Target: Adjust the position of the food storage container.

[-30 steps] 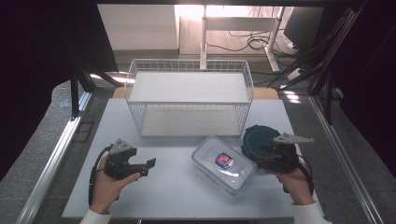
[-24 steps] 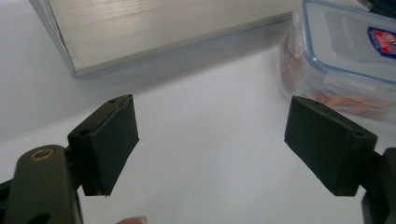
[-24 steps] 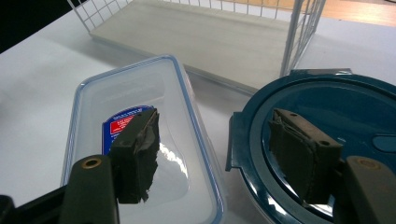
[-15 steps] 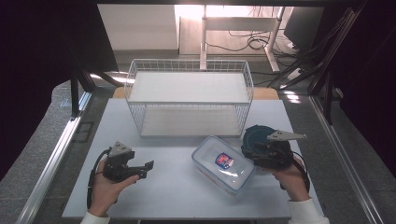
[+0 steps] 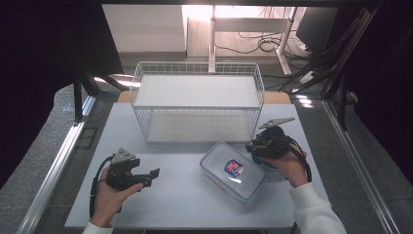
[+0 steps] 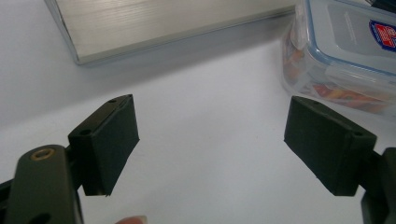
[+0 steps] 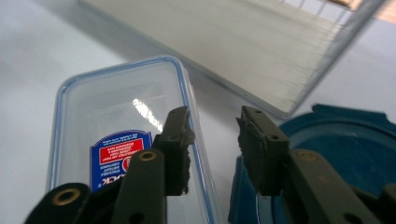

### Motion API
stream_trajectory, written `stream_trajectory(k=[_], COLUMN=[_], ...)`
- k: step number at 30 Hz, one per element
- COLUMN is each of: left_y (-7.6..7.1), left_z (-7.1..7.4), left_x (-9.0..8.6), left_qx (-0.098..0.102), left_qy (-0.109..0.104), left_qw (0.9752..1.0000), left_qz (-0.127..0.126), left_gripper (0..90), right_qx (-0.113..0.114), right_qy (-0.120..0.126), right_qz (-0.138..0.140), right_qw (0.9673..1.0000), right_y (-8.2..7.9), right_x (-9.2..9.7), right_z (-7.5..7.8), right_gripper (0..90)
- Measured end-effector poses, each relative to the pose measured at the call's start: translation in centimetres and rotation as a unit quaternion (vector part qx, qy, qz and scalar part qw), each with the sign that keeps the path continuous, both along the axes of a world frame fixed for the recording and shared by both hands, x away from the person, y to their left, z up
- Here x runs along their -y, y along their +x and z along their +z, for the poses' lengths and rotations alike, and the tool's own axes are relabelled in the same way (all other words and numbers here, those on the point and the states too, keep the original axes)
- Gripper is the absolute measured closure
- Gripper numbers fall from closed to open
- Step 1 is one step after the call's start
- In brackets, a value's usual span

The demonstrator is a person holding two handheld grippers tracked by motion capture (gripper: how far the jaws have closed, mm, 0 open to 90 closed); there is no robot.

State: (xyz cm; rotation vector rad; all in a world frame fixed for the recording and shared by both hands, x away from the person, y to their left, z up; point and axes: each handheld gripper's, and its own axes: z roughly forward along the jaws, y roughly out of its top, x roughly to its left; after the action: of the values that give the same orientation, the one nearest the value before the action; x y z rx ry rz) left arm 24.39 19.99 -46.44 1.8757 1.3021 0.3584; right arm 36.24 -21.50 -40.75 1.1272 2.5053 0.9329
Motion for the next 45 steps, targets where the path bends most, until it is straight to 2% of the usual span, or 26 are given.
stream_trajectory(k=[1,2,4,7,10,15,17,20,23,27,30,36,39,45], left_y=[0.0,0.1,0.1,0.2,0.1,0.0,0.0,0.0,0.0,0.1,0.1,0.2,0.1,0.1], left_z=[0.0,0.0,-0.1,-0.3,-0.4,-0.4,-0.5,-0.6,-0.6,-0.5,-0.4,-0.5,-0.5,-0.5], left_x=[0.0,0.0,0.0,-0.1,-0.2,-0.4,-0.5,-0.8,-1.0,-1.0,-1.1,-1.4,-1.5,-1.4], left_qx=[0.0,0.0,-0.001,-0.006,-0.01,-0.006,-0.004,-0.002,-0.001,0.0,-0.002,-0.004,-0.005,-0.006], left_qy=[0.0,0.001,0.003,0.009,0.012,0.017,0.021,0.023,0.024,0.023,0.023,0.021,0.021,0.023], left_qw=[1.0,1.0,1.0,0.9999,0.9998,0.9997,0.9995,0.9991,0.999,0.9992,0.9991,0.999,0.999,0.999], left_qz=[0.0,0.001,0.001,0.006,0.009,0.017,0.023,0.035,0.037,0.034,0.035,0.039,0.04,0.039], left_gripper=[17.3,17.3,17.3,17.3,17.3,17.3,17.3,17.9,18.1,18.1,18.1,18.1,18.1,18.1], right_qx=[0.0,-0.008,-0.01,-0.011,-0.02,-0.029,-0.03,-0.031,-0.039,-0.054,-0.048,-0.047,-0.055,-0.052], right_qy=[0.0,-0.013,-0.021,-0.047,-0.066,-0.092,-0.095,-0.114,-0.118,-0.118,-0.126,-0.124,-0.132,-0.129], right_qz=[0.0,0.009,0.013,0.017,0.027,0.024,0.027,0.033,0.037,0.059,0.06,0.08,0.098,0.127], right_qw=[1.0,0.9998,0.9996,0.9987,0.9973,0.995,0.9946,0.9924,0.9916,0.9897,0.9891,0.9879,0.9848,0.9821], right_y=[0.0,0.8,1.6,2.5,3.3,4.5,4.6,4.7,4.9,4.7,4.6,3.9,3.2,1.9], right_x=[0.0,-0.7,-1.2,-2.0,-2.6,-3.4,-3.6,-4.3,-4.5,-5.0,-5.3,-5.9,-6.8,-8.4], right_z=[0.0,-0.1,-0.3,-0.8,-1.6,-2.8,-3.0,-3.5,-3.9,-4.3,-4.3,-4.3,-4.5,-4.7], right_gripper=[65.0,67.9,71.1,82.6,87.1,88.5,88.5,88.5,88.6,88.7,88.8,88.8,88.9,88.8])
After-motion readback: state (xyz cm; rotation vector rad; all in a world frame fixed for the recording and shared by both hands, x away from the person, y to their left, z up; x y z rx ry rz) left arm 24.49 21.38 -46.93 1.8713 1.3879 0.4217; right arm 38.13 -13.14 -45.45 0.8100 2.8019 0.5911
